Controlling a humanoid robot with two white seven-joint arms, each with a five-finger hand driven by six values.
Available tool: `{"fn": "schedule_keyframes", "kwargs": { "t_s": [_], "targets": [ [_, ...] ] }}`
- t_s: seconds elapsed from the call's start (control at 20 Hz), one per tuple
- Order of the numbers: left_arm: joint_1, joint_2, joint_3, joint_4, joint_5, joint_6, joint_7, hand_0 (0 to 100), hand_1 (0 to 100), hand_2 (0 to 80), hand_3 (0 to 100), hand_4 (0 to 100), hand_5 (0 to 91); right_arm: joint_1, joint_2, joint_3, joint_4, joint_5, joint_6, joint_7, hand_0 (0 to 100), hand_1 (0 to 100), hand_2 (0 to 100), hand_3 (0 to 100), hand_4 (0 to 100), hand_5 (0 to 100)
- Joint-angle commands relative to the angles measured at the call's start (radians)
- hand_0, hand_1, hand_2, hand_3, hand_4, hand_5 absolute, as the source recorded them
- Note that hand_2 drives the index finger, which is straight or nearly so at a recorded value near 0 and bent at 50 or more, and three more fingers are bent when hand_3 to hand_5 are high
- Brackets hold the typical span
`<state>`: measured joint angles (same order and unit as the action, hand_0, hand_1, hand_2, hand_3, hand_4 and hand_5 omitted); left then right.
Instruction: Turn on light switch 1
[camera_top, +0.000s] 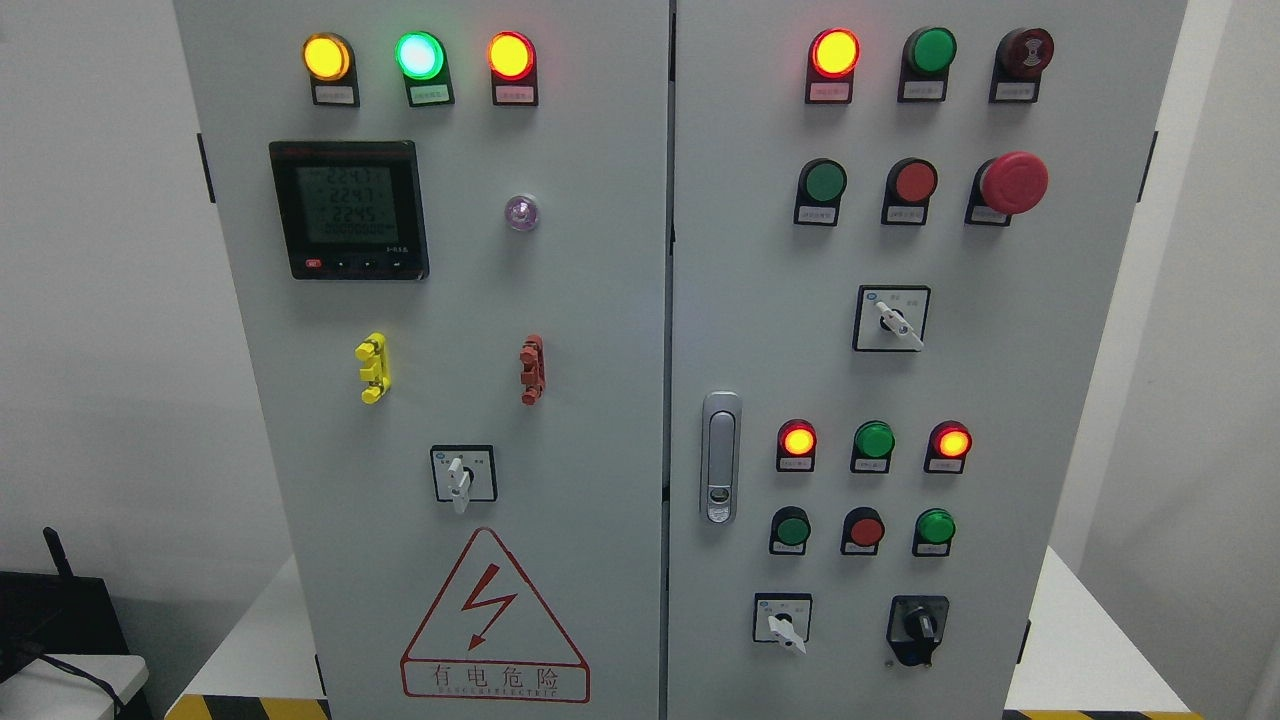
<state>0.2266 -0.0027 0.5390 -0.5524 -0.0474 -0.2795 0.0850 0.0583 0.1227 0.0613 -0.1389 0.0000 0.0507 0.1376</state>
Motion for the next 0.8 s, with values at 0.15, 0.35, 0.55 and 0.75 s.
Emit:
{"fn": "schedule_keyframes", "kwargs": {
  "t_s": [0.15, 0.35, 0.55, 0.75],
  "targets": [
    [0.008, 0.032, 0.196, -0.397, -0.014, -0.029, -0.008, 39, 0, 10.7, 34, 48, 16.7, 0.0, 0.0, 0.0, -0.001, -0.017, 0.0, -0.001, 12, 39, 0, 0, 0, 0],
    [0.005, 0.026, 0.184, -0.535, -0.012, -0.072, -0.008, 35, 0, 17.8, 46, 57, 23.6, 0.0, 0.0, 0.0, -0.001, -0.018, 0.0, 0.0, 12, 39, 0, 0, 0, 0],
    [0.002, 0.026, 0.139, -0.697, -0.012, -0.087, -0.01, 31, 2, 22.7, 49, 61, 38.3, 0.0, 0.0, 0.0, -0.001, -0.017, 0.0, -0.001, 12, 39, 0, 0, 0, 0],
    [-0.007, 0.024, 0.084, -0.86, -0.014, -0.087, -0.008, 28, 4, 31.0, 54, 64, 50.9, 0.0, 0.0, 0.0, 0.001, -0.018, 0.0, -0.001, 12, 39, 0, 0, 0, 0]
  ]
}}
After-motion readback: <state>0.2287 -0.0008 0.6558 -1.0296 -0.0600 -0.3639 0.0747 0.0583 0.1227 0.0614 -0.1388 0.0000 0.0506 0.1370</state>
